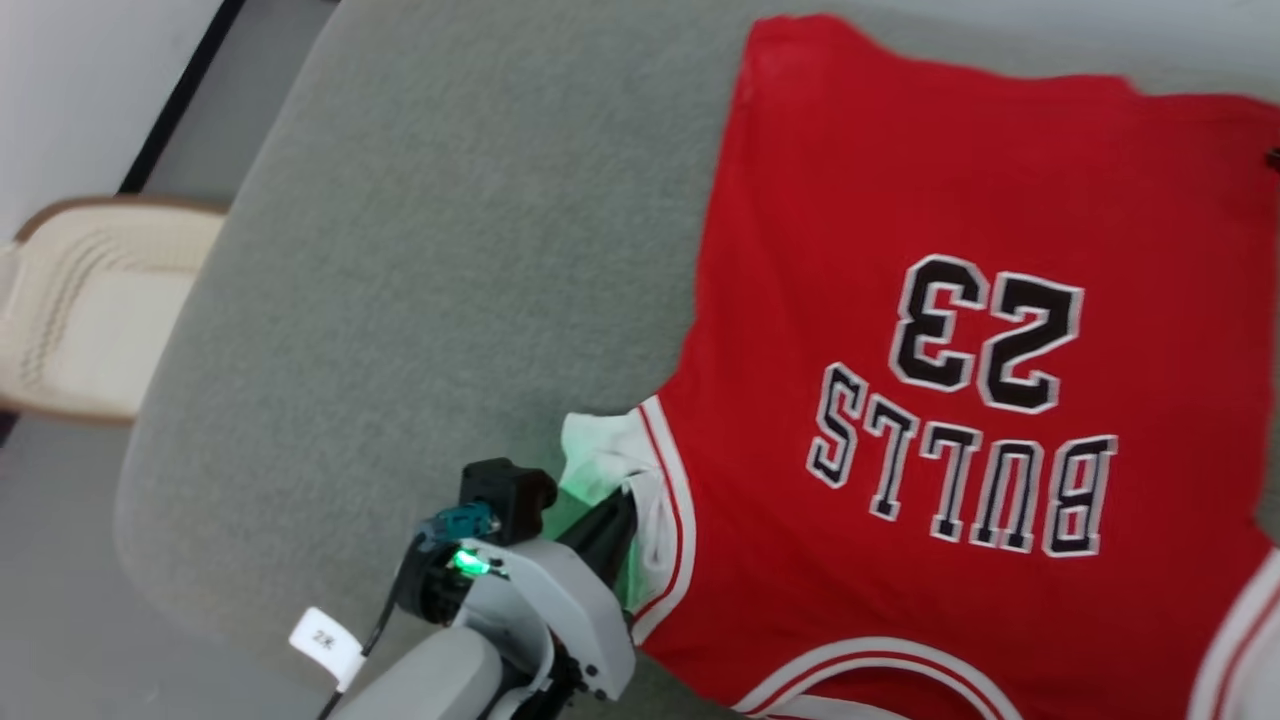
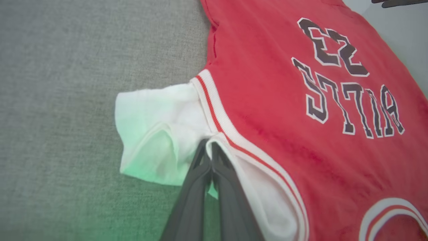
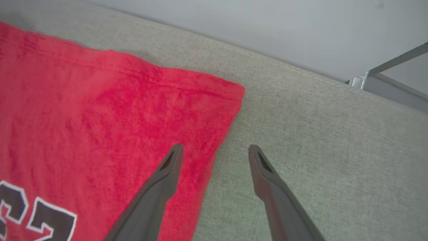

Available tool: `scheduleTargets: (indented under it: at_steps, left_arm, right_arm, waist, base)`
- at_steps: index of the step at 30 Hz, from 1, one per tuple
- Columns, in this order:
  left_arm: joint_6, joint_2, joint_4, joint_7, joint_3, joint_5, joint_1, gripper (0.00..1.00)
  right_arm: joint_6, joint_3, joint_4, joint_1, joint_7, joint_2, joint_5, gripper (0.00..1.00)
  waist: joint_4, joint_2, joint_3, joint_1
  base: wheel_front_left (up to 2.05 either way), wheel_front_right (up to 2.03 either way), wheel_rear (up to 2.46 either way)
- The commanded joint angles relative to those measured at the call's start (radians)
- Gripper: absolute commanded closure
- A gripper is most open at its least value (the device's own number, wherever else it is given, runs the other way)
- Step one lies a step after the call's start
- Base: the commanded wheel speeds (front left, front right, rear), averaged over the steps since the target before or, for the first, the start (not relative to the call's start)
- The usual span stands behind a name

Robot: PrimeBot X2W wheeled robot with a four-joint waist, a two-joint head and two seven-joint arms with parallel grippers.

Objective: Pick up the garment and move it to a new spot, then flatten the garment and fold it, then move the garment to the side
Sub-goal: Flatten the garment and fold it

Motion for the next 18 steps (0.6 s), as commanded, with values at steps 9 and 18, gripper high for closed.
scheduleTargets:
  at_steps: [9,18]
  left_arm:
    - [-0.034,-0.041,0.034,-0.016,-0.025,0.001,-0.023,1.00]
    - [-0.049,-0.065,0.070,-0.028,-0.037,0.001,-0.042,1.00]
  right_arm:
    - [-0.002,0.018,0.175,-0.075,0.098,-0.017,-0.040,0.00]
    - [-0.002,-0.030,0.301,-0.082,0.134,-0.001,-0.106,1.00]
  waist:
    - [0.119,0.0000,0.104,0.0000]
    - [0.133,0.0000,0.123,0.0000]
  base:
    - [0.00,0.00,0.00]
    - [0.00,0.00,0.00]
